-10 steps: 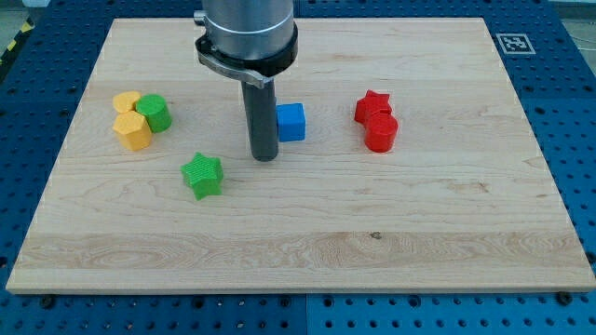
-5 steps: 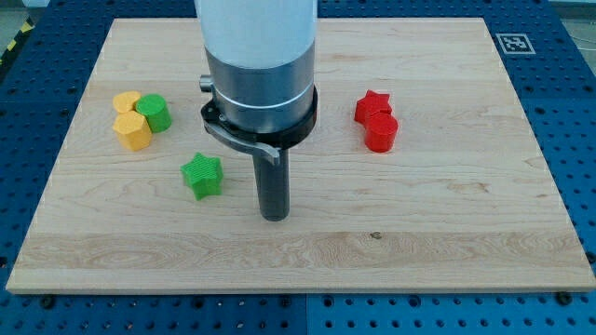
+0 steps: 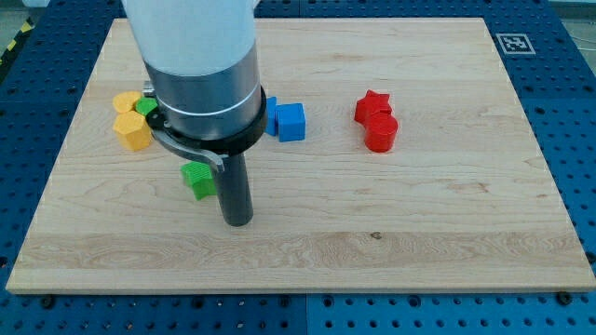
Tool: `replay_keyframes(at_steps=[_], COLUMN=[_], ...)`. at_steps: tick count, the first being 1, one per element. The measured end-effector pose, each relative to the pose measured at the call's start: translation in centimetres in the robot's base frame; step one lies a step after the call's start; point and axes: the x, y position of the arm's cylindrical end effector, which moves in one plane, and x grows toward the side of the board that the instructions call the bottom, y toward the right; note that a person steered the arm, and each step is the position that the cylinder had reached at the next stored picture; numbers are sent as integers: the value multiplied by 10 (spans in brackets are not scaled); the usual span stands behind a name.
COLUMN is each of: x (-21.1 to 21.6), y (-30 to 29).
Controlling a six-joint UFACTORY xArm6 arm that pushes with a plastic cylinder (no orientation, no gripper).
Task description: Drag the green star to the bottom right of the yellow hexagon
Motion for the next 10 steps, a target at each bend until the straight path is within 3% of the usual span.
replay_keyframes(at_steps=[10], x=[-56], y=[-67])
